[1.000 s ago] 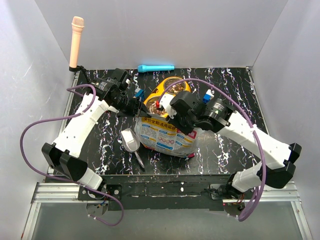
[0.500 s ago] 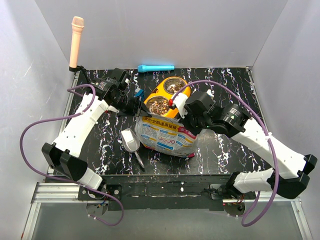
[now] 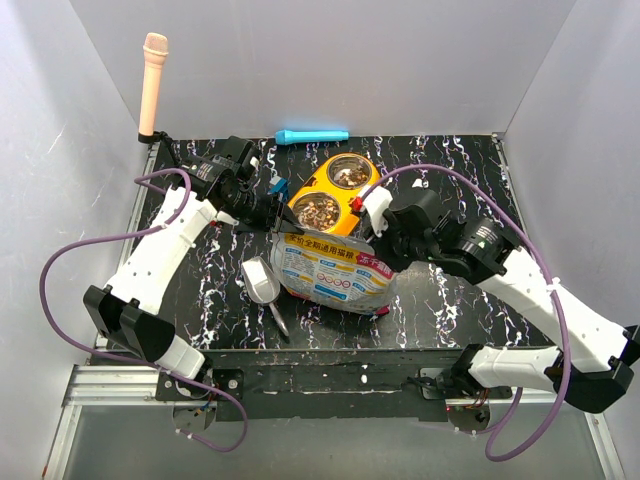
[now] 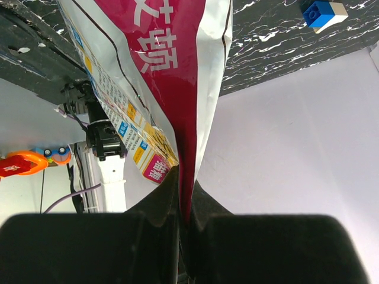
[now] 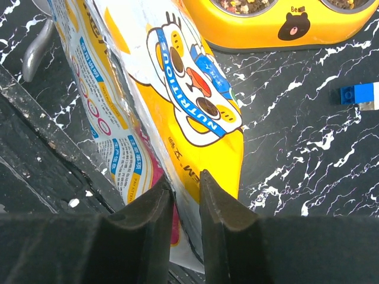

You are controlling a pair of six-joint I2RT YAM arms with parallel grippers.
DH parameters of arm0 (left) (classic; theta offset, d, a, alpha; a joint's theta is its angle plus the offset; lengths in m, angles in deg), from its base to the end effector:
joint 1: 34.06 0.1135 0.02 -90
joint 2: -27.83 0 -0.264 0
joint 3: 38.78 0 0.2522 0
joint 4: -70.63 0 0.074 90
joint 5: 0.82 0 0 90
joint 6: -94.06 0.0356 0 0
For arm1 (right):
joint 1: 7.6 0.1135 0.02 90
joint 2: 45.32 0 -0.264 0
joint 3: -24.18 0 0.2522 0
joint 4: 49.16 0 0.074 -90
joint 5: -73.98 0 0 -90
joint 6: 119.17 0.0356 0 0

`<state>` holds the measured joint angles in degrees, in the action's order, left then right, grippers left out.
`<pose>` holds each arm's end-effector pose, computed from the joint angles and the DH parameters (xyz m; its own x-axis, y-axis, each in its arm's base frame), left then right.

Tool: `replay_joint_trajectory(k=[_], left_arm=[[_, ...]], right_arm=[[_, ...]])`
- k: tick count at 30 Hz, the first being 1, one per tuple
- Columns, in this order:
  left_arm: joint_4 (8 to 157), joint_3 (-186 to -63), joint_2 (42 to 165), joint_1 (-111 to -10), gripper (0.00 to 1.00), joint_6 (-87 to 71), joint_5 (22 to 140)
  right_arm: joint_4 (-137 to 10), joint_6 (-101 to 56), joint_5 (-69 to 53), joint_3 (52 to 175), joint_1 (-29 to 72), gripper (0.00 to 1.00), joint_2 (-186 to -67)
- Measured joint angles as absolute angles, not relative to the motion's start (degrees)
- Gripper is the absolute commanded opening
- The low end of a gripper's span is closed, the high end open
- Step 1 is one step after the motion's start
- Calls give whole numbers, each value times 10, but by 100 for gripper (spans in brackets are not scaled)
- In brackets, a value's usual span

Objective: Serve the pet food
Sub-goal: Close the pet food bag at the center of the board.

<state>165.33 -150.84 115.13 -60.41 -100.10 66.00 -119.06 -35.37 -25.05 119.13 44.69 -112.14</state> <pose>0.2386 -0.1338 0.3826 -0.3070 -0.8426 0.4424 -0.9456 0.2174 -0.2421 0.1389 0.1706 0.4024 -0.3284 -0.5992 -0.7302 -0.7496 0.6357 -0.1845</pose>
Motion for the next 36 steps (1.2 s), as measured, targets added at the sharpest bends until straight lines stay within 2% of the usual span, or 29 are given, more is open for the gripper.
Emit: replay_joint_trajectory(k=[5, 10, 12, 13, 15, 26, 28, 29, 32, 36], left_arm=[[1654, -1508, 1151, -604, 0, -1001, 659], [1658, -1508, 1152, -601, 0, -1001, 658], [1658, -1508, 1152, -600, 0, -1001, 658], [1658, -1508, 1152, -600, 0, -1001, 658], [1658, -1508, 1152, -600, 0, -1001, 659], [1649, -1508, 1155, -601, 0, -995, 635], [1651, -1508, 1159, -601, 0, -992, 630], [1651, -1508, 1161, -601, 0, -991, 629], [1653, -1508, 1162, -599, 0, -990, 633], [1653, -1508, 1162, -598, 0, -990, 633]], right_arm=[[-1189, -354, -238, 1181, 433, 38, -1109], [-1201, -355, -227, 1181, 422, 33, -1106], [-1201, -356, -222, 1181, 419, 20, -1106], [-1201, -357, -219, 1181, 419, 9, -1105], [-1200, -359, -217, 1178, 419, 1, -1104], [-1210, -344, -168, 1161, 403, 2, -1067], [-1216, -340, -158, 1163, 399, 21, -1067], [-1217, -338, -156, 1163, 398, 24, -1067], [-1232, -321, -171, 1164, 391, 30, -1055], [-1239, -317, -183, 1164, 391, 28, -1045]])
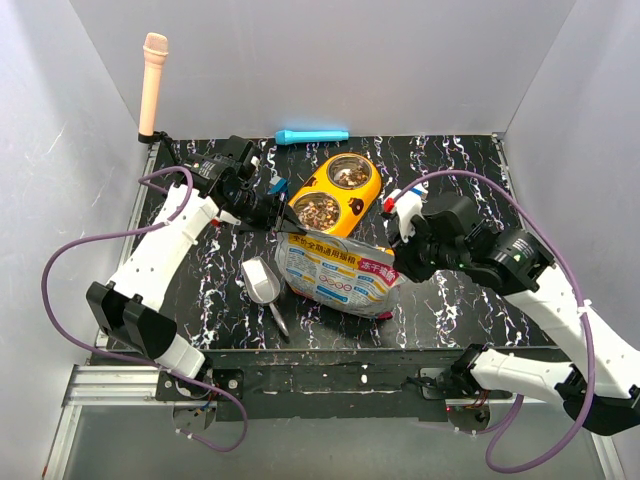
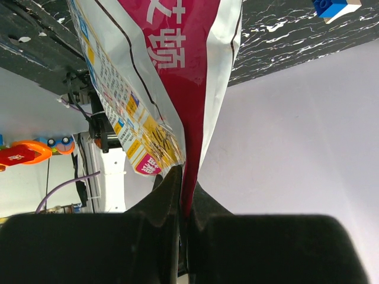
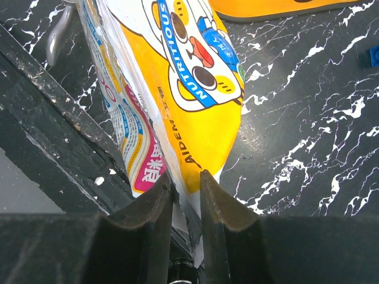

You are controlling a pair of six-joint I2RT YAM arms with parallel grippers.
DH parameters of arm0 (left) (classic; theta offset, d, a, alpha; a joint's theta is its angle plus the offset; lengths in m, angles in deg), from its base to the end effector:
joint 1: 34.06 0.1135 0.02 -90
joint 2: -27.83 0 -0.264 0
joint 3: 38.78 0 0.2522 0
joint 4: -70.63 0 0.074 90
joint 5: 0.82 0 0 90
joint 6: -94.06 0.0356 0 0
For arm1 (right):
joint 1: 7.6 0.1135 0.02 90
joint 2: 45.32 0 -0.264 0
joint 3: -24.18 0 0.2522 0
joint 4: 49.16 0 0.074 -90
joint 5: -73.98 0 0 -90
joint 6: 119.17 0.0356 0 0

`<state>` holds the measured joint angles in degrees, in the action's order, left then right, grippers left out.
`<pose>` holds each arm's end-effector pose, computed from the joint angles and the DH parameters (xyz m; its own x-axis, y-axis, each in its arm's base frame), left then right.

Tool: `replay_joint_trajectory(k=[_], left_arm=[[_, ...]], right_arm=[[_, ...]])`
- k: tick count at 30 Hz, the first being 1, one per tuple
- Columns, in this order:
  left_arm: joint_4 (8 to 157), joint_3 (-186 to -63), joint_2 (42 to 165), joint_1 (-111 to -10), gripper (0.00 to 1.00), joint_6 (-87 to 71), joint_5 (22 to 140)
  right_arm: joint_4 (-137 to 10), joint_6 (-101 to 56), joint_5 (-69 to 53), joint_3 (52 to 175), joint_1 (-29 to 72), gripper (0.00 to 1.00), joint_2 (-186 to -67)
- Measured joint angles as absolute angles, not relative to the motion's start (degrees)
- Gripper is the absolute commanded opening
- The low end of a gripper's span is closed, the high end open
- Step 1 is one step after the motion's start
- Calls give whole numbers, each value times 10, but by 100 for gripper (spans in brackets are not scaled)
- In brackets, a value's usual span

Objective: Serve the pet food
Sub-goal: Close the pet food bag at the center of the board.

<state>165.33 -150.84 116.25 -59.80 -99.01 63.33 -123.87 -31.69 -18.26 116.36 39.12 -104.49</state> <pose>0.2438 -0.1348 0.3782 -0.3122 -0.8227 0.4751 -0.9471 0.2307 -0.2229 0.1230 0.1286 0.4047 -0.4245 -0.5149 -0.7448 -0.7268 0.6843 -0.0588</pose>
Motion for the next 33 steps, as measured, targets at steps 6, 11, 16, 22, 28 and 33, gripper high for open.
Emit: replay_joint_trajectory(k=[6, 11, 16, 22, 28, 33], left_arm=[[1653, -1508, 1162, -598, 0, -990, 632], [1653, -1508, 1162, -598, 0, -990, 631], [1654, -1508, 1163, -595, 0, -989, 636], [1656, -1508, 1163, -578, 0, -989, 645], [1656, -1508, 1163, -576, 0, -989, 646], [1656, -1508, 1163, -576, 0, -989, 645]], right_arm=[[-1240, -314, -184, 1157, 391, 1, -1035], [-1239, -309, -185, 1155, 391, 1, -1034], [-1279, -300, -173, 1208, 391, 52, -1079], [-1299, -312, -220, 1311, 442, 63, -1154], [-1288, -350, -291, 1409, 518, 60, -1274], [-1284, -361, -357, 1456, 555, 50, -1366]])
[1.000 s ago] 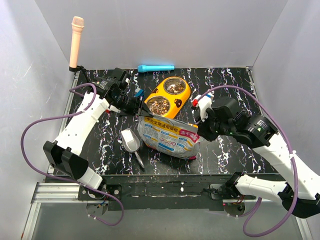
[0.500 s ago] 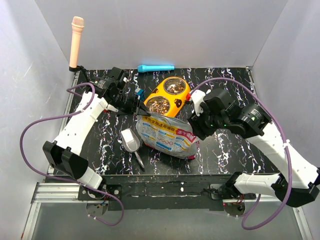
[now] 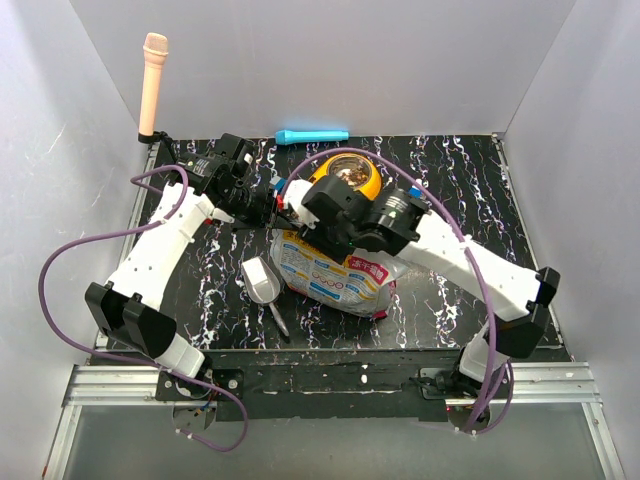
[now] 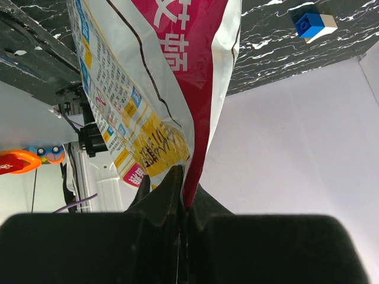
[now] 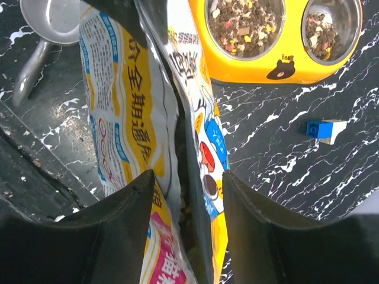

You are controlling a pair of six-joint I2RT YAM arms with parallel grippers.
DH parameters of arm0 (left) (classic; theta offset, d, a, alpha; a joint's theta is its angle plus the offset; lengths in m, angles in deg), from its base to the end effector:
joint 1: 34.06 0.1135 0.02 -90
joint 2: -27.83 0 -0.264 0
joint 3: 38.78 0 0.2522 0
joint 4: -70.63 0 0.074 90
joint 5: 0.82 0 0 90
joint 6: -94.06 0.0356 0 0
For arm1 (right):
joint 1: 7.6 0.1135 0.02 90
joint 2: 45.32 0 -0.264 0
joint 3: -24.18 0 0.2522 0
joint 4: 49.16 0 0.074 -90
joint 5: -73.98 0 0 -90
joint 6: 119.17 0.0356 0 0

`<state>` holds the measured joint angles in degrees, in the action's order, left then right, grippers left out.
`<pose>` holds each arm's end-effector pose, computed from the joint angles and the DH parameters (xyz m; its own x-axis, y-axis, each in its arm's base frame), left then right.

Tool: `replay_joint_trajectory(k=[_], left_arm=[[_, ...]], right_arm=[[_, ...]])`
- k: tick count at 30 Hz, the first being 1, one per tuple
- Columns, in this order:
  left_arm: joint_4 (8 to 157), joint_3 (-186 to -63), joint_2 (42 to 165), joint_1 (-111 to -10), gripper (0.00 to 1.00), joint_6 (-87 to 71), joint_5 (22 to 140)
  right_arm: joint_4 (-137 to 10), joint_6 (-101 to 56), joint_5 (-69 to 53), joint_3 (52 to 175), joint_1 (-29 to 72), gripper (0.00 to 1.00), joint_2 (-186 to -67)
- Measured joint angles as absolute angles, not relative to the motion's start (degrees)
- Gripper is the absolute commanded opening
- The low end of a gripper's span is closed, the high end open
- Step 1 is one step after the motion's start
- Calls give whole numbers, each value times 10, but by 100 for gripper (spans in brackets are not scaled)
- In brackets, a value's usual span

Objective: Serve the pet food
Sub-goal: Close the pet food bag at the center of the board.

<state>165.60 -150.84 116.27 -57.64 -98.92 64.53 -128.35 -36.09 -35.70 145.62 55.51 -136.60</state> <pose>0.2488 -0.1248 0.3777 -0.2784 -0.8448 0.4569 -0.9553 0.1942 -0.2229 0.1529 0.2750 0.4230 -0.2499 -0.7435 -0.6203 -0.7757 0.5371 -0.3314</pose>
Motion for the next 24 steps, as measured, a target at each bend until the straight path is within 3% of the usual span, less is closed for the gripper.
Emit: replay_joint_trajectory(k=[2, 3, 4, 12, 14, 16, 18, 24], left_arm=[[1656, -1508, 1163, -576, 0, -989, 645], [1656, -1509, 1163, -576, 0, -989, 645], [1654, -1509, 1163, -576, 0, -989, 645], [1648, -1510, 1163, -577, 0, -980, 645], [1649, -1510, 1163, -577, 27, -965, 643], [1650, -1514, 1163, -574, 44, -951, 644], [1647, -1530, 1163, -563, 50, -938, 650], [1625, -1526, 1151, -591, 49, -951, 672]], right_arm=[[-1281, -364, -372, 1466, 563, 14, -1386], [-1281, -370, -376, 1466, 566, 4, -1389], [-1283, -368, -379, 1466, 567, 1, -1390], [-1225, -379, -382, 1395, 569, 1, -1340], [-1209, -380, -353, 1381, 561, 1, -1327], [-1210, -376, -325, 1378, 555, 1, -1323], [-1214, -371, -308, 1381, 551, 1, -1321], [-1249, -370, -297, 1419, 547, 1, -1345]])
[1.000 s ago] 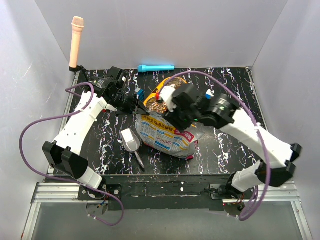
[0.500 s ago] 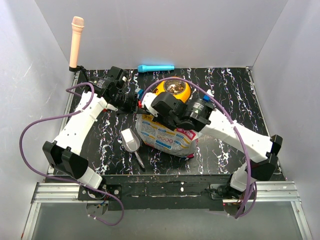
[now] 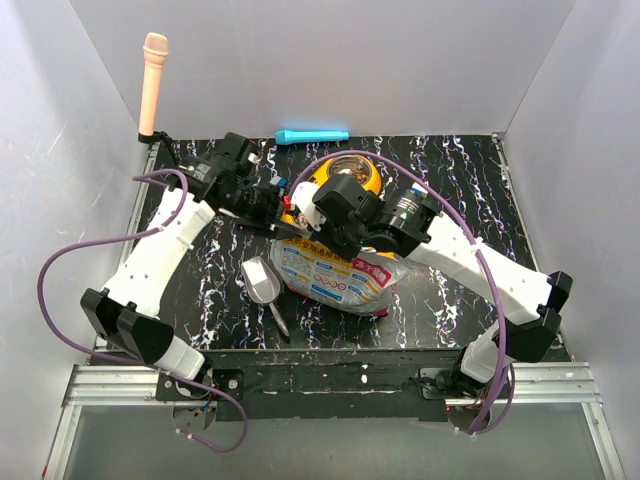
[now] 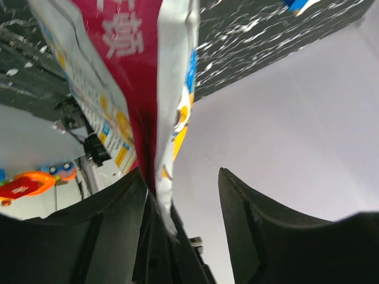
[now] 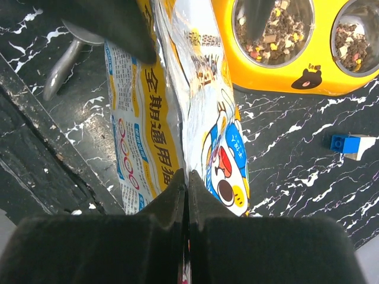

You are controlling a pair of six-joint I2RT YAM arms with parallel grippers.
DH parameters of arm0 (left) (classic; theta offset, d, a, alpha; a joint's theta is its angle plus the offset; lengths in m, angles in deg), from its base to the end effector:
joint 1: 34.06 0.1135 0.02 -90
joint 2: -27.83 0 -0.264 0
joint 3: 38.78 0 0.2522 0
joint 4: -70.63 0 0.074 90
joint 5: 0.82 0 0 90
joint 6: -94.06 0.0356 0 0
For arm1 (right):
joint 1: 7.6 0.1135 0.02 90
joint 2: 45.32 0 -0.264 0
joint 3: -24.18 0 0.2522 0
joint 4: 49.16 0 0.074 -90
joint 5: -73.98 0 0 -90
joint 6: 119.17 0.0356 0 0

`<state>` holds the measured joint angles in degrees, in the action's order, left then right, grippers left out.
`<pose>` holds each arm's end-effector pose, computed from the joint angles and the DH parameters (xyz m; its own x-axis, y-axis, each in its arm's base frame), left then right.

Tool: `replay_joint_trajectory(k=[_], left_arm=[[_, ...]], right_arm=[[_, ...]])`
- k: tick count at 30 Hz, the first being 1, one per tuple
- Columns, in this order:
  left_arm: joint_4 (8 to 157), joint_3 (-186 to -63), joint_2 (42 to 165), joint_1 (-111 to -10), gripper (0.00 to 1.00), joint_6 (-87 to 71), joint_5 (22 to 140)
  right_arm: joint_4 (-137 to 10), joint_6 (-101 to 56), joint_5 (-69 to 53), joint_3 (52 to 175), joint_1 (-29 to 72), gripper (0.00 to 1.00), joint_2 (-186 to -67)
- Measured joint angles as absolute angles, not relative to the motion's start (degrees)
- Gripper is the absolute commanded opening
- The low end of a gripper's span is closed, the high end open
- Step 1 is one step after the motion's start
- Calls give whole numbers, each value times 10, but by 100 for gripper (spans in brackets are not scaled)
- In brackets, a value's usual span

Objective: Serve the pet food
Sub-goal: Close the pet food bag at the center of the board.

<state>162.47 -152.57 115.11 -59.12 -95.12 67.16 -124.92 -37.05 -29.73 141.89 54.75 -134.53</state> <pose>0.2460 -0.1298 0.3925 -0.3963 -0.8250 0.4029 -0.8979 0.2566 -0.3577 0.1521 0.2722 0.4181 -0.2299 -0.7258 -0.6484 -0.8252 0.4985 -0.2655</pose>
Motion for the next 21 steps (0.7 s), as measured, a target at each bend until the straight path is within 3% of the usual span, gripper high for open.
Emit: replay_joint_trajectory(k=[2, 4, 8, 11, 15, 17, 19, 21], left_arm=[[1610, -1503, 1144, -627, 47, -973, 674], [1597, -1488, 1143, -657, 37, -992, 674], [1575, -1485, 1150, -700, 0, -1020, 679], [1576, -1485, 1151, -708, 0, -1025, 687], [1563, -1472, 1143, -709, 0, -1039, 692], [1570, -1469, 1140, -709, 0, -1044, 693], [1581, -1470, 1139, -709, 0, -1048, 694], [1589, -1475, 1139, -709, 0, -1050, 696]], right_arm=[[-1257, -370, -295, 1425, 548, 1, -1348], [-1264, -370, -293, 1429, 548, 1, -1349], [-1274, -369, -291, 1432, 548, 1, -1350], [-1276, -369, -299, 1433, 547, 4, -1350], [-1263, -368, -316, 1417, 548, 27, -1343], [-1251, -368, -323, 1393, 551, 33, -1324], [-1249, -370, -326, 1375, 551, 33, -1299], [-1247, -372, -325, 1371, 550, 25, -1281]])
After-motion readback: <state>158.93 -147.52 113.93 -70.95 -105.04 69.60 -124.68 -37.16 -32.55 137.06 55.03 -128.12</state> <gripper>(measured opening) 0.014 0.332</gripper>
